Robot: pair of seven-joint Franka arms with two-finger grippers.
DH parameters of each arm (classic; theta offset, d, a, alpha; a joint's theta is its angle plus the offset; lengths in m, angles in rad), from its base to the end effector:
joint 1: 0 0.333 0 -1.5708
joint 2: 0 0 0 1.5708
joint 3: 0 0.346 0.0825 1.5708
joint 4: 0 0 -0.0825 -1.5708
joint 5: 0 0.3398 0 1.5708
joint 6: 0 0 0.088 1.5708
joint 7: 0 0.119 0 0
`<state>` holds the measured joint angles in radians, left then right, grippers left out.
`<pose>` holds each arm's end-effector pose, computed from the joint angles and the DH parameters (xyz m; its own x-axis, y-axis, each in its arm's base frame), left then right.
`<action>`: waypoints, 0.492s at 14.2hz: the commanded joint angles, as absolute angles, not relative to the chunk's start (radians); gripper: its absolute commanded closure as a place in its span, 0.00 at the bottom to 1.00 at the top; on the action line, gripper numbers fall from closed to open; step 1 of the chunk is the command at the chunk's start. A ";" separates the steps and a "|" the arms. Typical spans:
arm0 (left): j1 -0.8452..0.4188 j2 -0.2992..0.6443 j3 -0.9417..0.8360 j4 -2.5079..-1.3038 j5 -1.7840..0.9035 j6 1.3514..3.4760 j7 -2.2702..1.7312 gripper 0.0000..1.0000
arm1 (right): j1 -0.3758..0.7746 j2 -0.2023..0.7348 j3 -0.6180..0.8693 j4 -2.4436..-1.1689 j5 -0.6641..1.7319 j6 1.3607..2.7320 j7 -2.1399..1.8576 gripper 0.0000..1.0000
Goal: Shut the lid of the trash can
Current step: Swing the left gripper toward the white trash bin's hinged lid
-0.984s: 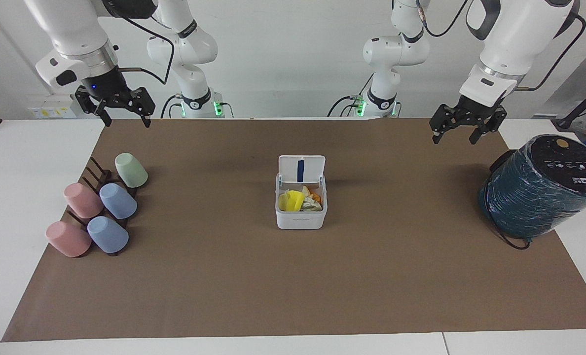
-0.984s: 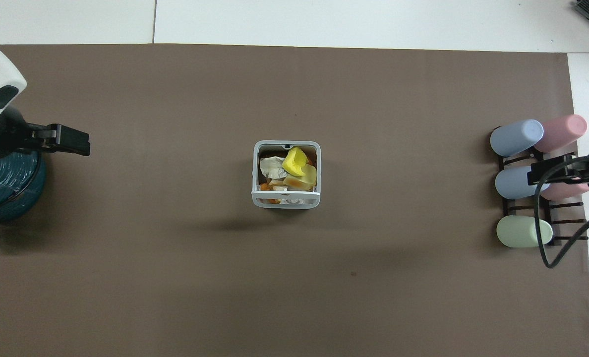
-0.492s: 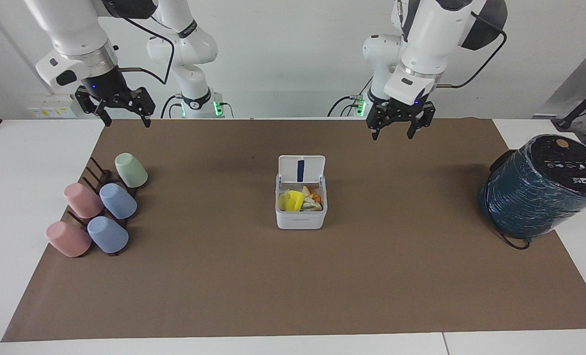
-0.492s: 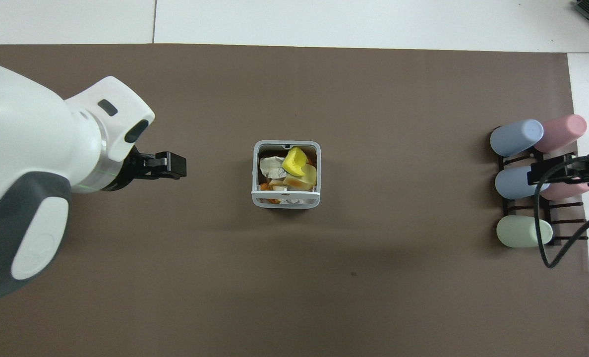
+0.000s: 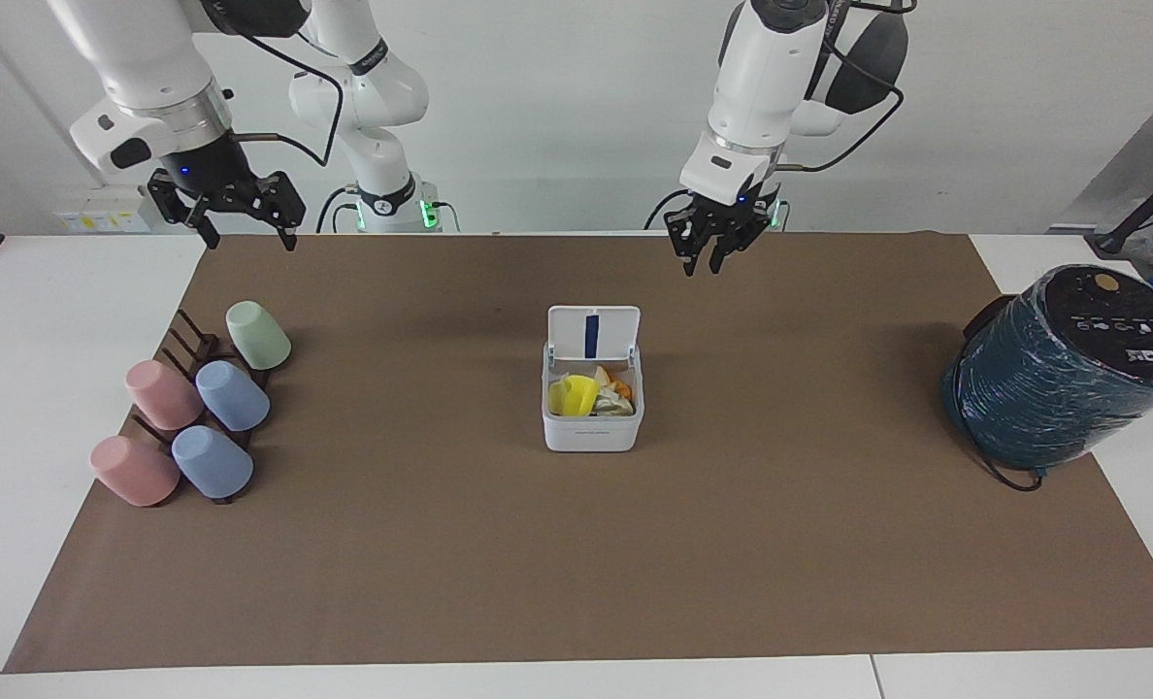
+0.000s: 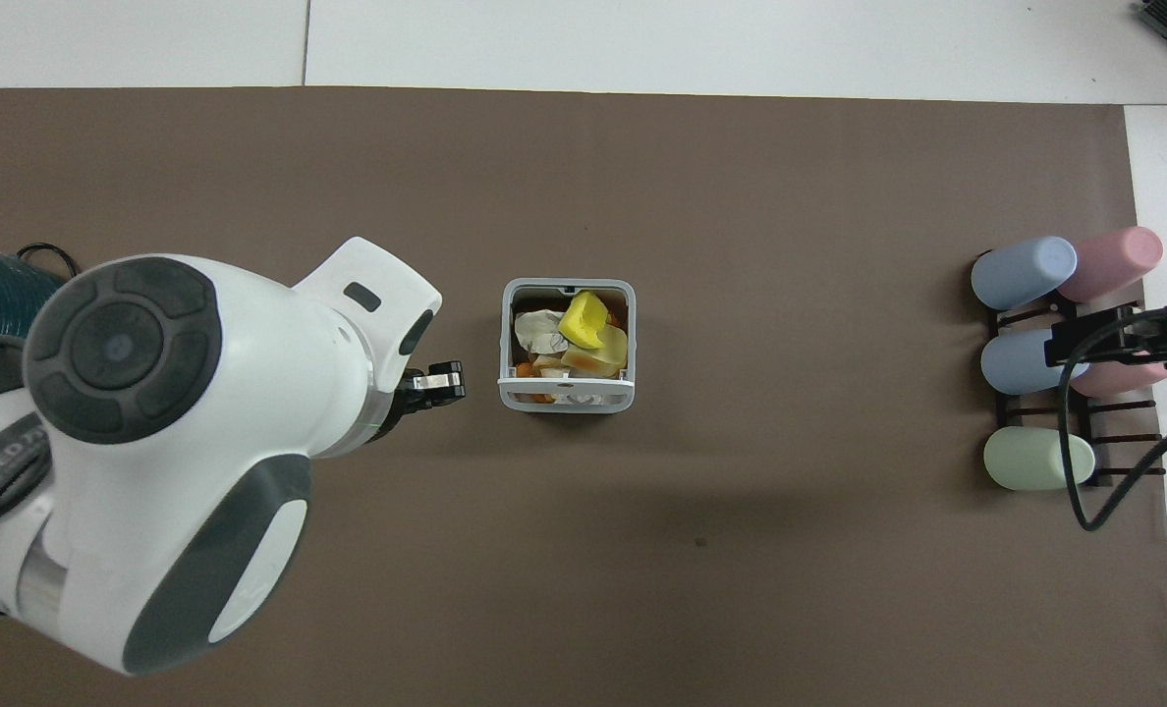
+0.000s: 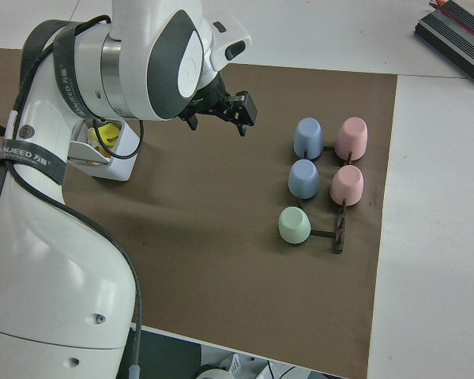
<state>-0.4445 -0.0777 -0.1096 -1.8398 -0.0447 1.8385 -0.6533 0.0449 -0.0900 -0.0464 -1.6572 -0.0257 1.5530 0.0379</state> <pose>0.4234 -0.2691 0.5886 0.9931 0.1105 0.0386 0.1075 -0.9914 0.0741 0.4769 -0.0050 0.6485 0.9991 -0.0396 -0.0135 -0.0393 -0.9990 0.0220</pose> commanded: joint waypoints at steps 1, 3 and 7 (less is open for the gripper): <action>-0.512 -0.115 -0.094 -1.934 -0.055 1.940 -0.741 1.00 | 0.035 -0.110 -0.038 -1.677 -0.015 1.549 0.054 0.00; -0.543 -0.114 -0.094 -1.948 -0.058 1.963 -0.773 1.00 | 0.035 -0.110 -0.038 -1.677 -0.015 1.549 0.054 0.00; -0.592 -0.100 -0.094 -1.979 -0.058 2.026 -0.840 1.00 | 0.035 -0.110 -0.038 -1.677 -0.015 1.549 0.054 0.00</action>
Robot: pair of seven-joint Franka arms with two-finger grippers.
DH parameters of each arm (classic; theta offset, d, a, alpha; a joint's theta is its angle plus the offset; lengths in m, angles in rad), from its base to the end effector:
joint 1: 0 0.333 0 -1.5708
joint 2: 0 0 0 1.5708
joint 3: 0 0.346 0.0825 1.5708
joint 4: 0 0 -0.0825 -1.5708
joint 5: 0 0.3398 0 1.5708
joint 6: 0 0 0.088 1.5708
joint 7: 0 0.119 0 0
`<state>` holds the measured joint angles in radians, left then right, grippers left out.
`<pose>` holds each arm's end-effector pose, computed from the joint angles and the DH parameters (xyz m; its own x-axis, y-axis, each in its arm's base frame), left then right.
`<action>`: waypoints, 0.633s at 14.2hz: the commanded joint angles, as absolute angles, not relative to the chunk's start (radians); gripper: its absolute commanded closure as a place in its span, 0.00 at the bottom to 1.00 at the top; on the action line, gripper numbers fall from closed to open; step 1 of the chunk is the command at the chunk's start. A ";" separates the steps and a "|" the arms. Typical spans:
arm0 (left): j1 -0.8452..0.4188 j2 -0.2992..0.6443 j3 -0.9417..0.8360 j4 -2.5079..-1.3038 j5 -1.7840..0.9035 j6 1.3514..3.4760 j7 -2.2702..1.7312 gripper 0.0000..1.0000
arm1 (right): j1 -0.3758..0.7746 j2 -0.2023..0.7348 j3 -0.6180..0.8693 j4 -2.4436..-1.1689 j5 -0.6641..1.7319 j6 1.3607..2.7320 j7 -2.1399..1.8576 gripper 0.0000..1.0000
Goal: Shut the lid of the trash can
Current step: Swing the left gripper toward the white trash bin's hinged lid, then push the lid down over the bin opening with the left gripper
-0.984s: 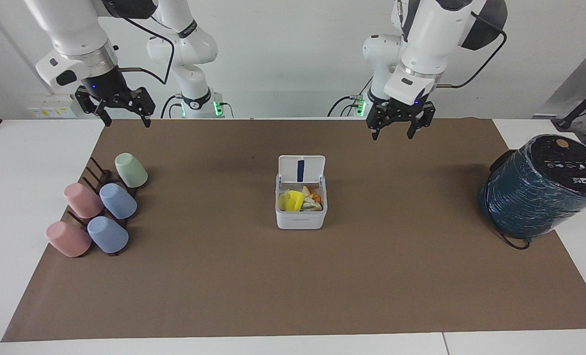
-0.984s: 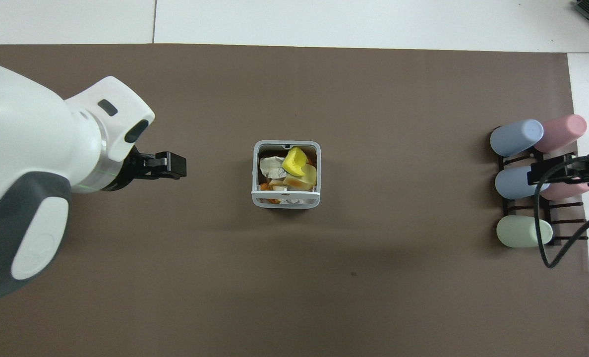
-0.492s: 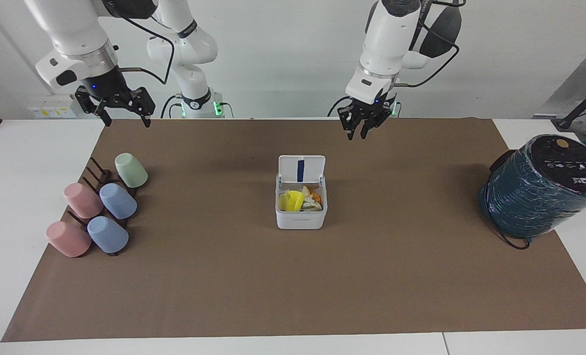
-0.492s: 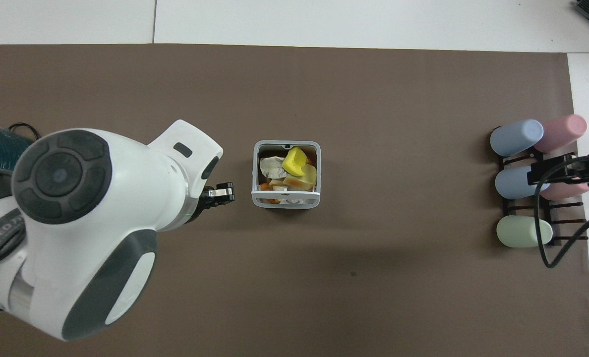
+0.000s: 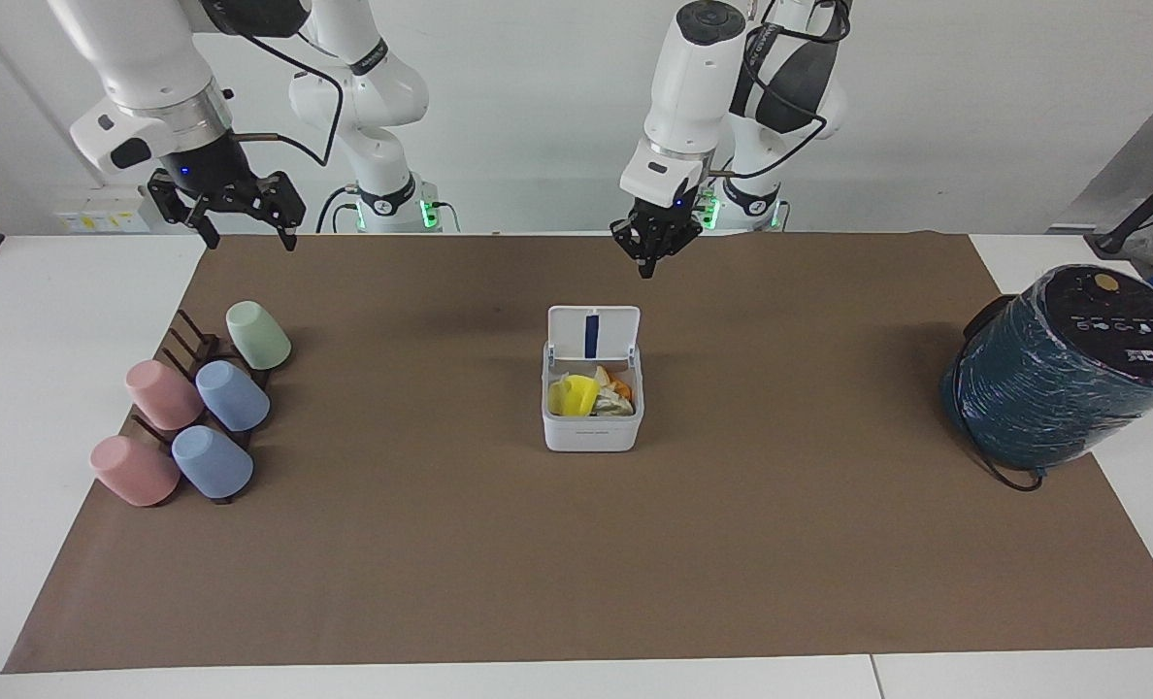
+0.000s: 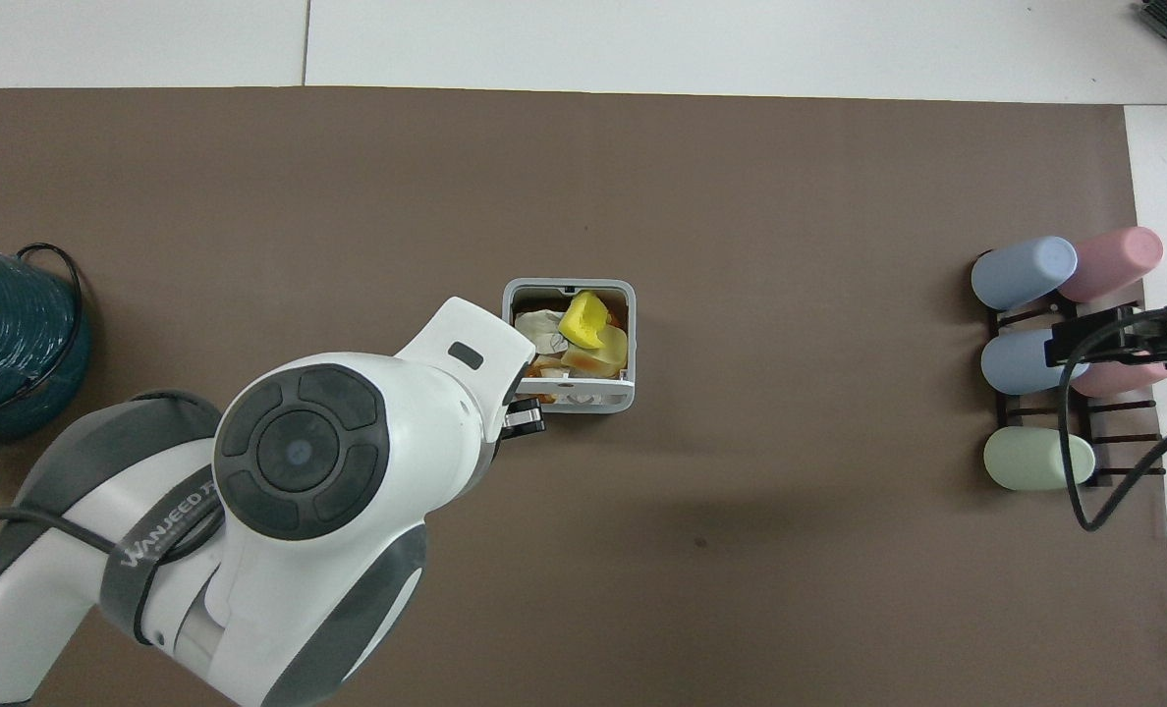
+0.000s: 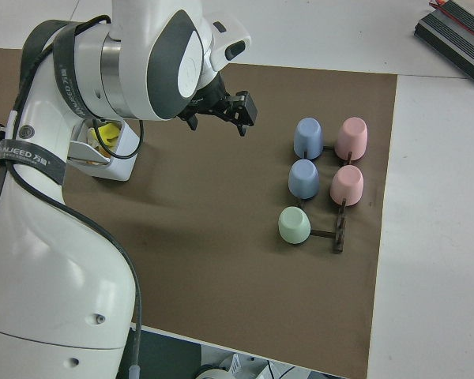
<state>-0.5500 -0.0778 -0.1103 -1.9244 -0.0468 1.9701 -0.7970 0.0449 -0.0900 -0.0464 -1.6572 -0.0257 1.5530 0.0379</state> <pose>0.3971 -0.3151 0.5638 0.9862 0.1545 0.0595 0.1471 -0.9826 0.1131 0.4769 -0.0050 0.6485 0.9991 -0.0396 -0.0135 -0.0393 -0.9990 0.0220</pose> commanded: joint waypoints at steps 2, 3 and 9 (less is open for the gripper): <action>-0.624 -0.088 -0.094 -2.008 -0.058 2.100 -0.911 1.00 | 0.035 -0.110 -0.038 -1.677 -0.015 1.549 0.054 0.00; -0.624 -0.074 -0.094 -2.008 -0.058 2.144 -0.923 1.00 | 0.035 -0.110 -0.038 -1.677 -0.015 1.549 0.054 0.00; -0.609 -0.015 -0.092 -2.005 -0.058 2.289 -0.985 1.00 | 0.035 -0.110 -0.038 -1.677 -0.015 1.549 0.054 0.00</action>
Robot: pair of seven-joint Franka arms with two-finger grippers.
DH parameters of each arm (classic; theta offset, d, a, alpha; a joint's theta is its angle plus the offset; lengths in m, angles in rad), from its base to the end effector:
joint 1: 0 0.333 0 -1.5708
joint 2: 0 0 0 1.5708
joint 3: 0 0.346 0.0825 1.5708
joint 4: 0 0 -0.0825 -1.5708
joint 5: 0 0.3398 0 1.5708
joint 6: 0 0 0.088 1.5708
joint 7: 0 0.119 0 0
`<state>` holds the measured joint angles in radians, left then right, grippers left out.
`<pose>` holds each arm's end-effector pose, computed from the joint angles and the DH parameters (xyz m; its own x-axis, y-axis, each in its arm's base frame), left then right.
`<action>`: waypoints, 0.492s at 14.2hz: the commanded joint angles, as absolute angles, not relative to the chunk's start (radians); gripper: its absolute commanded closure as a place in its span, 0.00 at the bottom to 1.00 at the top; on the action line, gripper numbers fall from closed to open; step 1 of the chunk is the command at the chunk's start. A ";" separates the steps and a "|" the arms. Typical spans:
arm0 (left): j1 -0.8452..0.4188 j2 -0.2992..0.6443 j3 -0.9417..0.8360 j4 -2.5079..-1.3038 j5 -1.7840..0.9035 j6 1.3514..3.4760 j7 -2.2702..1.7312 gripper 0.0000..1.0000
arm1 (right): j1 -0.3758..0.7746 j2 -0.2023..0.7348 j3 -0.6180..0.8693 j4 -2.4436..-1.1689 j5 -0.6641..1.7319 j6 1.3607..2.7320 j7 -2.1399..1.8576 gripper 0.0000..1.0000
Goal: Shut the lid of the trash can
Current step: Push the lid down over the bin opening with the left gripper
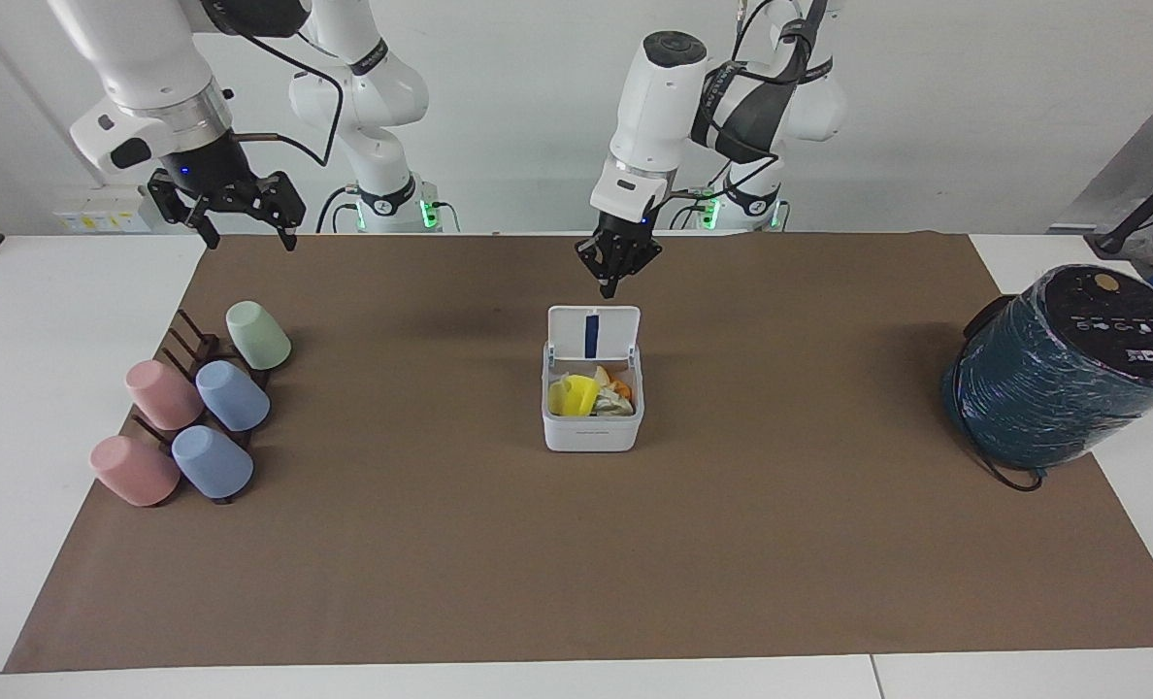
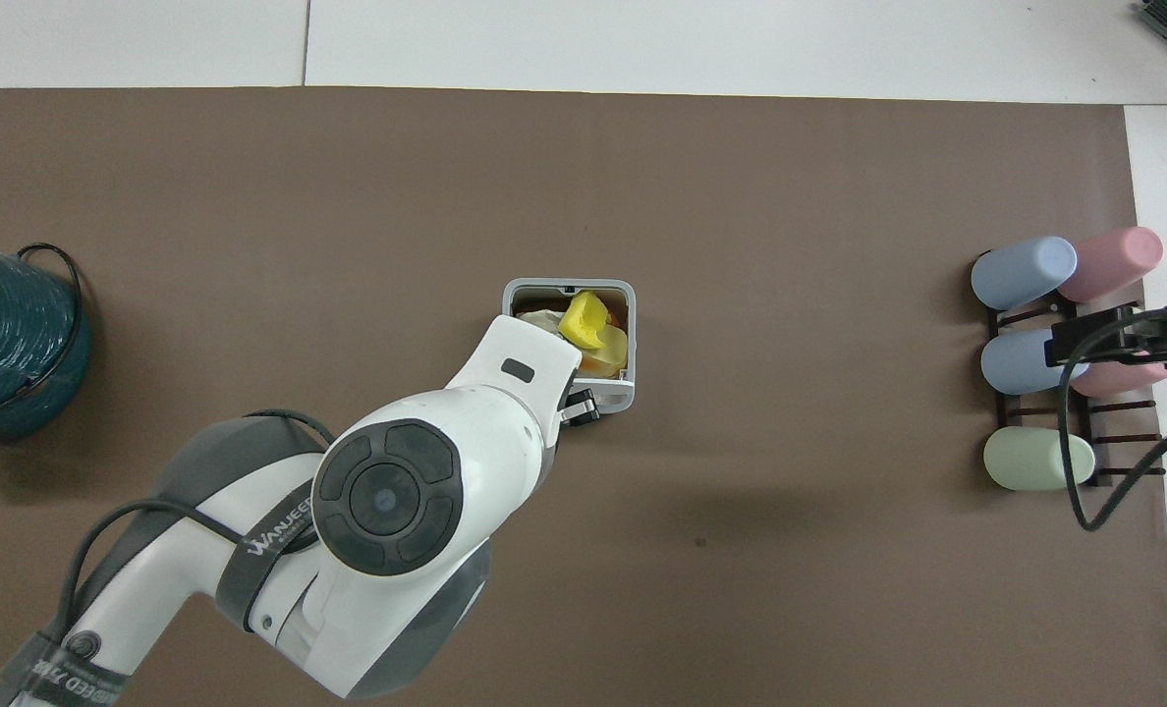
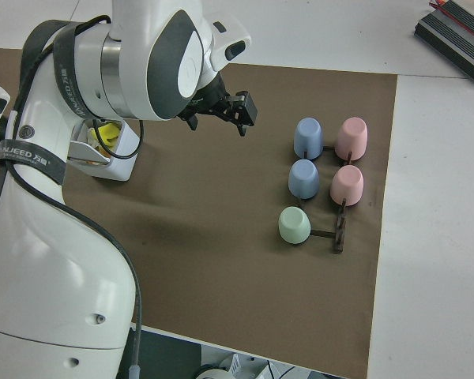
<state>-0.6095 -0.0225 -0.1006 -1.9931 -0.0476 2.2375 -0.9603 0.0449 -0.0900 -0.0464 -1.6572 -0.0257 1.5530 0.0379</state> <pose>0.4050 -0.3512 0.5329 0.9521 0.2827 0.1167 0.2493 -0.9384 0.2394 0.4769 -0.0050 0.6485 0.9991 -0.0396 -0.0135 -0.0393 -0.9990 0.0220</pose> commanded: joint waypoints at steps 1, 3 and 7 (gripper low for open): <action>-0.607 -0.009 -0.092 -2.003 -0.058 2.315 -1.000 1.00 | 0.035 -0.110 -0.038 -1.677 -0.015 1.549 0.054 0.00; -0.585 0.024 -0.092 -1.999 -0.058 2.390 -1.025 1.00 | 0.035 -0.110 -0.038 -1.677 -0.015 1.549 0.054 0.00; -0.551 0.078 -0.092 -1.985 -0.064 2.499 -1.025 1.00 | 0.035 -0.110 -0.038 -1.677 -0.015 1.549 0.054 0.00</action>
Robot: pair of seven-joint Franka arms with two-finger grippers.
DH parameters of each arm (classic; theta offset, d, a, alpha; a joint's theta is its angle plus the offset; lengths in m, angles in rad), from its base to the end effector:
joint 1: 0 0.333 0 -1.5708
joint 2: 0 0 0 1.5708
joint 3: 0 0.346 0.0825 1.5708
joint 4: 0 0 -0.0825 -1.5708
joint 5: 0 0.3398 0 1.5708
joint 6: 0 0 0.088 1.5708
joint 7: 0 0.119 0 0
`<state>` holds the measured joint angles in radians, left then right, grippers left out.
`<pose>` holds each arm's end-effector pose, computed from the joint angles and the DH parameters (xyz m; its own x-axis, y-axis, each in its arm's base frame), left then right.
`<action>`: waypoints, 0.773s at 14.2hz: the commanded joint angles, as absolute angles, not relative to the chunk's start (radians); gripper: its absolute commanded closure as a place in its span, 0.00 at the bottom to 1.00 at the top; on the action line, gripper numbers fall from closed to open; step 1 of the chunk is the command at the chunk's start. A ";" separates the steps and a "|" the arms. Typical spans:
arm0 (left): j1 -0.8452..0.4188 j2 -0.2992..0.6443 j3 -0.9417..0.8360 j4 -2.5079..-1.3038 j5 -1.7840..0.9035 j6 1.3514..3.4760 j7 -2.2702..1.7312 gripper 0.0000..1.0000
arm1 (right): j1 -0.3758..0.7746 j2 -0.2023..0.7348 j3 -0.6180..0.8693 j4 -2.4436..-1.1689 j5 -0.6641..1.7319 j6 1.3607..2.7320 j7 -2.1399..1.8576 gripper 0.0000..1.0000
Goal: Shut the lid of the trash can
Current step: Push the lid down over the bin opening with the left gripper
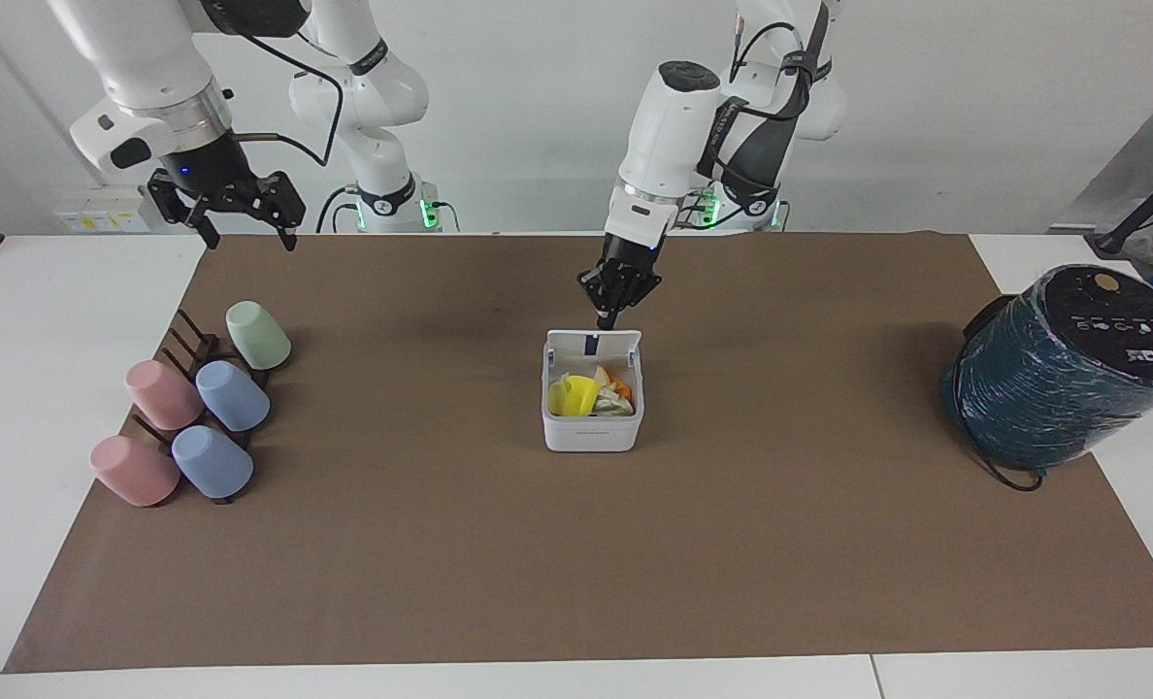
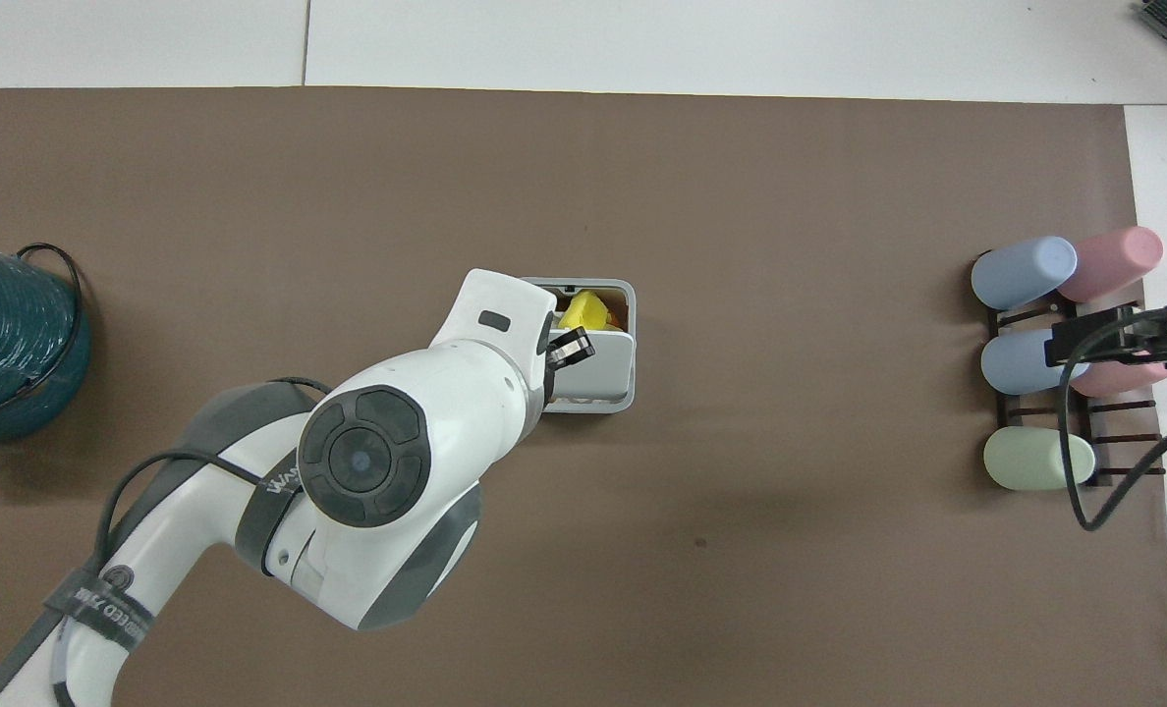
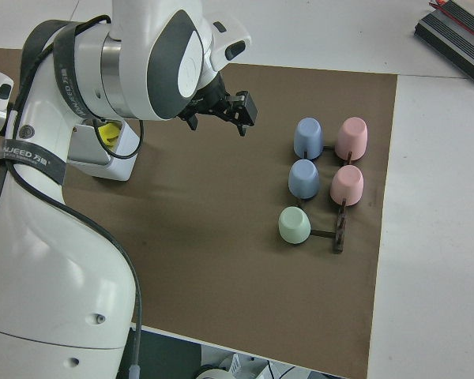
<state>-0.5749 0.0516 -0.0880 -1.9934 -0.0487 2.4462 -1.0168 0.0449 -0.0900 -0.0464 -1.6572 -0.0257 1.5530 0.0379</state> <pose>0.4477 -0.3490 0.5175 0.9019 0.3995 0.1644 0.3233 -0.8766 0.3566 0.4769 -0.0050 0.6485 0.9991 -0.0396 -0.0135 -0.0393 -0.9990 0.0220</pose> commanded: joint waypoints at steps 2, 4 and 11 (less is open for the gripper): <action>-0.537 0.090 -0.092 -1.979 -0.090 2.537 -1.023 1.00 | 0.035 -0.110 -0.038 -1.677 -0.015 1.549 0.054 0.00; -0.534 0.107 -0.092 -1.977 -0.092 2.545 -1.020 1.00 | 0.035 -0.110 -0.038 -1.677 -0.015 1.549 0.054 0.00; -0.534 0.159 -0.092 -1.977 -0.094 2.620 -1.023 1.00 | 0.035 -0.110 -0.038 -1.677 -0.015 1.551 0.054 0.00</action>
